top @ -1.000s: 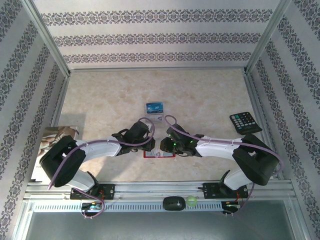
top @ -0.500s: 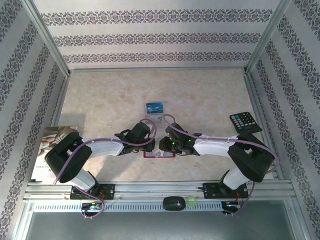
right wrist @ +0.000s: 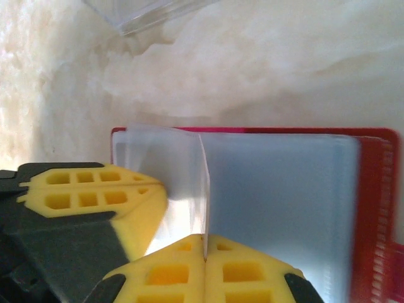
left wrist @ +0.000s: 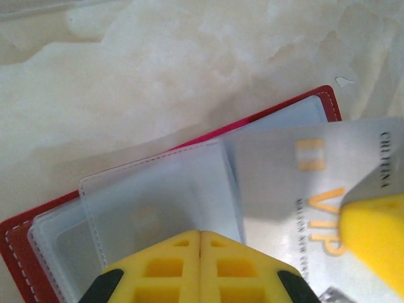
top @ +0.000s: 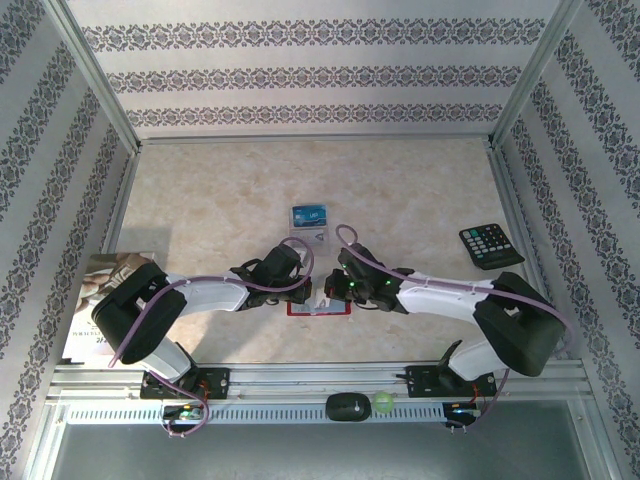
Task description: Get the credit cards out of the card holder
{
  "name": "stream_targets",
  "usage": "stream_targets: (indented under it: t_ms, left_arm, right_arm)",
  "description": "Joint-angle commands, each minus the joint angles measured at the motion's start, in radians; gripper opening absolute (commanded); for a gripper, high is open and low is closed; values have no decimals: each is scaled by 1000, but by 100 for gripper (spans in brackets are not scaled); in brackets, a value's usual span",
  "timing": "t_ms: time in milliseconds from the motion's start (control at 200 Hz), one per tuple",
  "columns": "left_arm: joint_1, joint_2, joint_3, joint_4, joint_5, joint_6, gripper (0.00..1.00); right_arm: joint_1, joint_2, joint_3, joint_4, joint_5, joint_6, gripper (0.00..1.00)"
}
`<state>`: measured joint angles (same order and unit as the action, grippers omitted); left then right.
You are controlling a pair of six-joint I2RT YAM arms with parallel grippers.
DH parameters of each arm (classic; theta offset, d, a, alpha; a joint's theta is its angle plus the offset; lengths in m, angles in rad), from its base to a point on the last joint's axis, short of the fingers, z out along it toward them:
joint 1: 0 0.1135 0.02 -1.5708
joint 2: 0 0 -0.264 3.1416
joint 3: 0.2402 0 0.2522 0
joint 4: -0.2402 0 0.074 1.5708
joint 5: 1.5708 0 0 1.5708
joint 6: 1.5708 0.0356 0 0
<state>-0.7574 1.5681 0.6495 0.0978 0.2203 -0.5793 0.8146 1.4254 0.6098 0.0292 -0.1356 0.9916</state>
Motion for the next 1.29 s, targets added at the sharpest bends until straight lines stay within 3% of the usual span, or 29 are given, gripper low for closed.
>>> stream_targets:
  t_ms: [0,130,300,385,615,635,650,769,954,1289]
  left_arm:
    - [9,9,-11,-46,9,28,6]
    - [12,-18,13,-51,23,35,14]
    - [22,-156,54,-83,29,16,42]
    - [41,-245,56,-108,22,5,55]
    - [132,-474,-24,-202,48,-52,76]
    - [141,-494,-30,-216,48,-56,94]
    - [146,-511,-36,-225,48,-59,100]
    - [178,-630,-63,-306,33,-67,100]
    - [199,-753,-64,-435,-32,-49,100]
    - [279,-759,-78,-495,-28,-39,100]
  right_arm:
    - [-16,-58,-46,-78,52,-20,0]
    - [-37,-133,-30,-124,19,-122,0]
    - [-69,-193,131,-290,-19,-404,0]
    - [-78,-180,234,-372,-18,-561,0]
    - [-97,-40,493,-542,41,-1000,0]
    - [-101,-22,515,-552,39,-1027,0]
    - [-104,-8,531,-561,36,-1049,0]
    - [-111,123,686,-664,23,-1225,0]
    - [-110,303,902,-787,106,-1441,0]
    - [-107,507,1095,-845,111,-1627,0]
